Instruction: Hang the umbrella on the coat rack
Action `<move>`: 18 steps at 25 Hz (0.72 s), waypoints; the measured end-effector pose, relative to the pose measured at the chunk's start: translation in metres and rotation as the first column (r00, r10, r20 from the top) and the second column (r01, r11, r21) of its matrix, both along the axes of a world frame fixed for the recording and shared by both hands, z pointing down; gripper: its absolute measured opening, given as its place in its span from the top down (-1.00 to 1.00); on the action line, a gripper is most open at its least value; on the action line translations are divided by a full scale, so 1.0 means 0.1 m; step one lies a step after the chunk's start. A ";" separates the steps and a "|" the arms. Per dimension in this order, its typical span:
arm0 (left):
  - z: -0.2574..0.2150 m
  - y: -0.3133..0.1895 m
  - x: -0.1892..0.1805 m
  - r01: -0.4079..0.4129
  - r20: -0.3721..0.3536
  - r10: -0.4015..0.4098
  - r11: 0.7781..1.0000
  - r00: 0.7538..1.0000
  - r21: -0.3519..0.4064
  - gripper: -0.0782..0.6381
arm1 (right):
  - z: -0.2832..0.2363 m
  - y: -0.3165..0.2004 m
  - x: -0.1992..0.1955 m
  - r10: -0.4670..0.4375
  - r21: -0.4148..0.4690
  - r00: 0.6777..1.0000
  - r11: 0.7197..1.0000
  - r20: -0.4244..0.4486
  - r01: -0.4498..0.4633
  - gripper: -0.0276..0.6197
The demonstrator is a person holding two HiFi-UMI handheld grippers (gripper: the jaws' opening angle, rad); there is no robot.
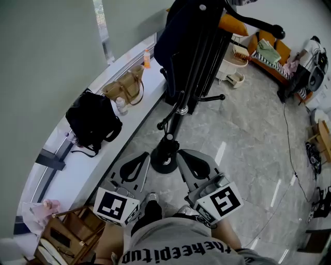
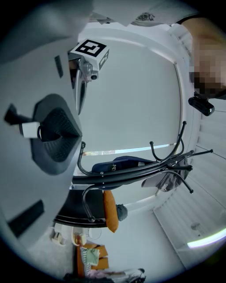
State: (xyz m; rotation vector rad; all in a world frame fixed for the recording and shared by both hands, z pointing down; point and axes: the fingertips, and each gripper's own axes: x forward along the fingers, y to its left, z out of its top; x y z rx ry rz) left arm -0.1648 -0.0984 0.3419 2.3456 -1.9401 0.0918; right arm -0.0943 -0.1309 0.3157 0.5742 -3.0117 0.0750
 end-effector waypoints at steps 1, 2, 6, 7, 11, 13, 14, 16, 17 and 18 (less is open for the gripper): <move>-0.01 0.03 0.00 0.008 -0.003 -0.008 1.000 1.000 0.004 0.74 | 0.00 0.02 -0.01 -0.010 0.001 1.000 1.000 0.000 0.010 0.88; -0.03 0.06 0.00 0.015 -0.004 -0.015 1.000 1.000 0.009 0.74 | 0.00 0.04 -0.02 -0.021 0.001 1.000 1.000 -0.001 0.021 0.88; -0.11 0.17 0.02 0.036 0.002 -0.036 0.999 0.999 0.040 0.74 | -0.01 0.12 -0.04 -0.063 0.005 0.998 0.998 -0.003 0.063 0.88; -0.12 0.20 0.03 0.041 0.004 -0.041 0.998 0.999 0.044 0.74 | -0.02 0.14 -0.04 -0.072 0.006 0.997 0.997 -0.001 0.072 0.88; -0.13 0.30 0.09 0.062 0.010 -0.063 0.997 0.998 0.051 0.74 | -0.03 0.22 -0.04 -0.111 0.013 0.994 0.994 0.003 0.111 0.88; -0.15 0.36 0.11 0.077 0.004 -0.077 0.995 0.997 0.055 0.74 | -0.02 0.27 -0.04 -0.132 0.015 0.991 0.991 -0.002 0.132 0.88; -0.16 0.39 0.12 0.084 0.000 -0.084 0.995 0.996 0.056 0.74 | -0.02 0.29 -0.05 -0.142 0.015 0.990 0.990 -0.004 0.142 0.88; -0.18 0.44 0.13 0.098 0.005 -0.098 0.993 0.995 0.063 0.74 | -0.03 0.34 -0.05 -0.161 0.017 0.987 0.987 -0.001 0.161 0.88; -0.20 0.46 0.13 0.105 0.011 -0.106 0.992 0.994 0.069 0.74 | -0.03 0.37 -0.06 -0.171 0.017 0.985 0.985 0.000 0.171 0.88; -0.21 0.49 0.13 0.113 0.016 -0.114 0.991 0.993 0.075 0.74 | -0.03 0.39 -0.06 -0.180 0.018 0.984 0.984 -0.001 0.180 0.88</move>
